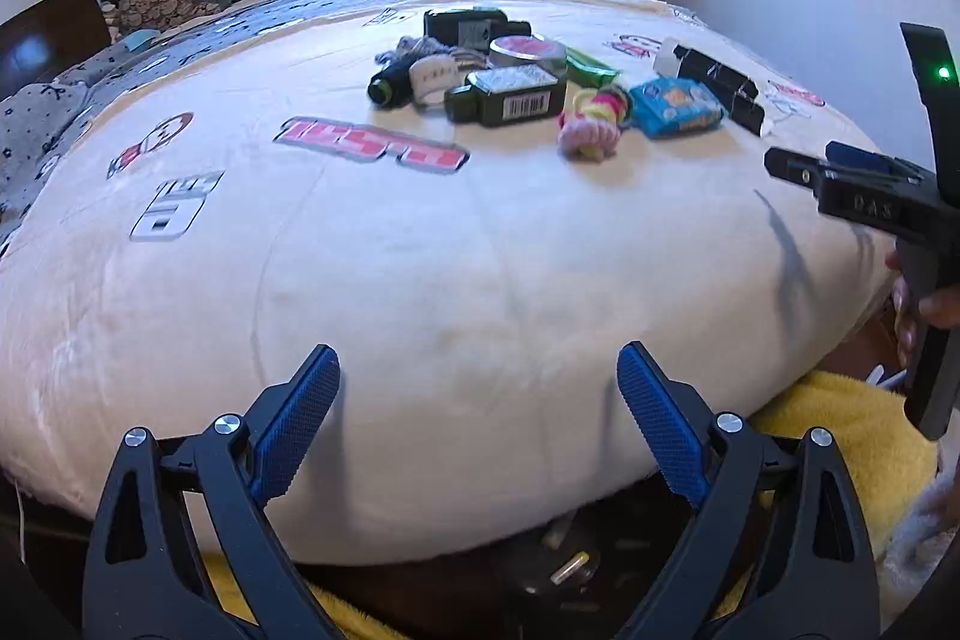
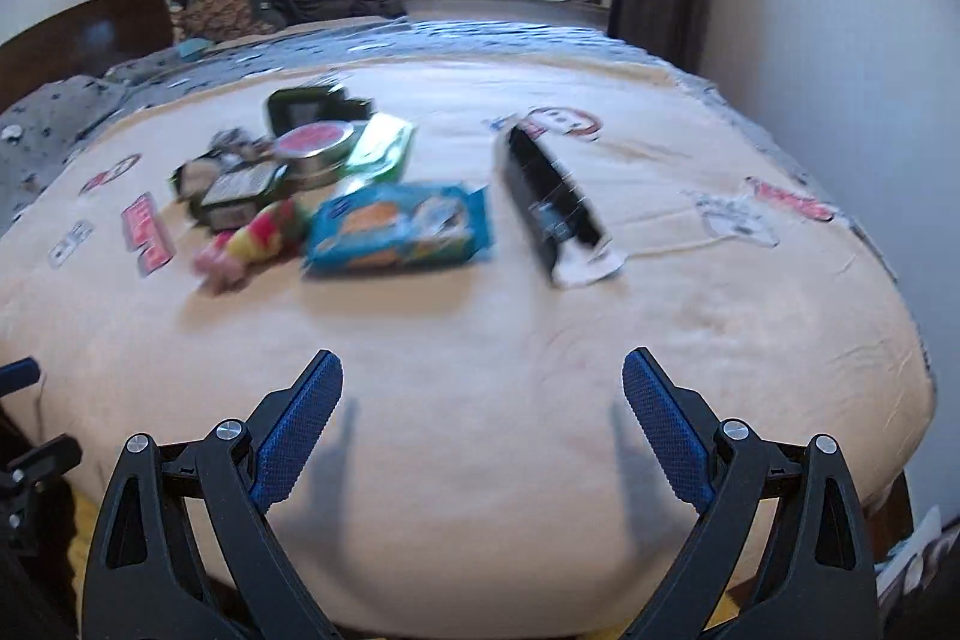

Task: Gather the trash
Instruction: 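Grasp the pink-yellow fuzzy toy with left tool while right tool grasps black clip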

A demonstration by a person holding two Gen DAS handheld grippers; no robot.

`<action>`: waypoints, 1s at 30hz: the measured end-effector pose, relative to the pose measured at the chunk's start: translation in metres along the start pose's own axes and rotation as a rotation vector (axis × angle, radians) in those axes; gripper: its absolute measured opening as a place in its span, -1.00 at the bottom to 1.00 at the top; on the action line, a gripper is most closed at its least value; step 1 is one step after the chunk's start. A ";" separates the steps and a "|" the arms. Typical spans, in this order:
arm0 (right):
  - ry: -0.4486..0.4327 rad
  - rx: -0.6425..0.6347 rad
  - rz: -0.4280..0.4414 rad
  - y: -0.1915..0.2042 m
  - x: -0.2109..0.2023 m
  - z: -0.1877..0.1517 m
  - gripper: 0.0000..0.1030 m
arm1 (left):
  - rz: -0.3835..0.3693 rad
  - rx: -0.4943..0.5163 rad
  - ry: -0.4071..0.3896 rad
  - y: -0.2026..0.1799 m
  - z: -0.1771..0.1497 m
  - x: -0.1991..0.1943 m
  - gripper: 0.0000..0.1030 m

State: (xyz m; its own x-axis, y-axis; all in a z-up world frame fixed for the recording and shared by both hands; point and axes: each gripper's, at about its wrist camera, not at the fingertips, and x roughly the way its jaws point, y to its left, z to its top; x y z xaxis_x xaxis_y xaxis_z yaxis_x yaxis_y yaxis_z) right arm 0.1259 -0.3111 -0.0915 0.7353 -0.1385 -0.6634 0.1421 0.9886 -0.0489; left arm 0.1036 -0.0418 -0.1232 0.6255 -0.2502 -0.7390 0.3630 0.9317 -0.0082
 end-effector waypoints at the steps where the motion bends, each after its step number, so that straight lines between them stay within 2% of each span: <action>1: -0.006 0.004 -0.013 -0.006 0.003 0.005 0.84 | -0.007 -0.001 -0.004 -0.001 0.005 0.002 0.72; 6: -0.015 0.019 -0.048 -0.027 0.030 0.040 0.79 | -0.057 -0.009 -0.030 -0.013 0.033 0.013 0.72; 10: 0.019 0.031 -0.035 -0.036 0.055 0.054 0.57 | -0.109 0.008 -0.015 -0.030 0.062 0.034 0.70; 12: 0.032 0.030 -0.029 -0.038 0.065 0.059 0.48 | -0.110 0.029 -0.008 -0.039 0.073 0.045 0.54; 14: 0.044 0.022 -0.025 -0.036 0.072 0.060 0.39 | -0.102 0.053 -0.009 -0.048 0.082 0.054 0.47; 20: 0.090 0.019 -0.023 -0.037 0.095 0.063 0.33 | -0.098 0.047 0.035 -0.058 0.105 0.093 0.34; 22: 0.114 0.036 -0.013 -0.041 0.105 0.063 0.32 | -0.098 0.039 0.058 -0.059 0.109 0.105 0.23; 25: 0.135 0.030 0.006 -0.039 0.110 0.062 -0.08 | -0.094 0.041 0.055 -0.059 0.112 0.112 -0.14; 26: 0.132 0.026 0.011 -0.038 0.109 0.062 -0.20 | -0.098 0.043 0.057 -0.059 0.112 0.112 -0.32; 28: 0.128 0.019 0.018 -0.037 0.104 0.062 -0.50 | -0.102 0.048 0.058 -0.058 0.112 0.108 -0.37; 30: 0.119 0.013 0.022 -0.037 0.097 0.062 -0.51 | -0.107 0.059 0.055 -0.057 0.109 0.103 -0.38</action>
State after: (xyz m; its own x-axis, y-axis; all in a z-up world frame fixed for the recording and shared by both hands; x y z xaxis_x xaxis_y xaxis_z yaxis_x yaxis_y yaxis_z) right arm 0.2332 -0.3645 -0.1083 0.6548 -0.1082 -0.7480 0.1363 0.9904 -0.0240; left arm 0.2230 -0.1494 -0.1253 0.5427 -0.3309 -0.7720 0.4663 0.8832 -0.0507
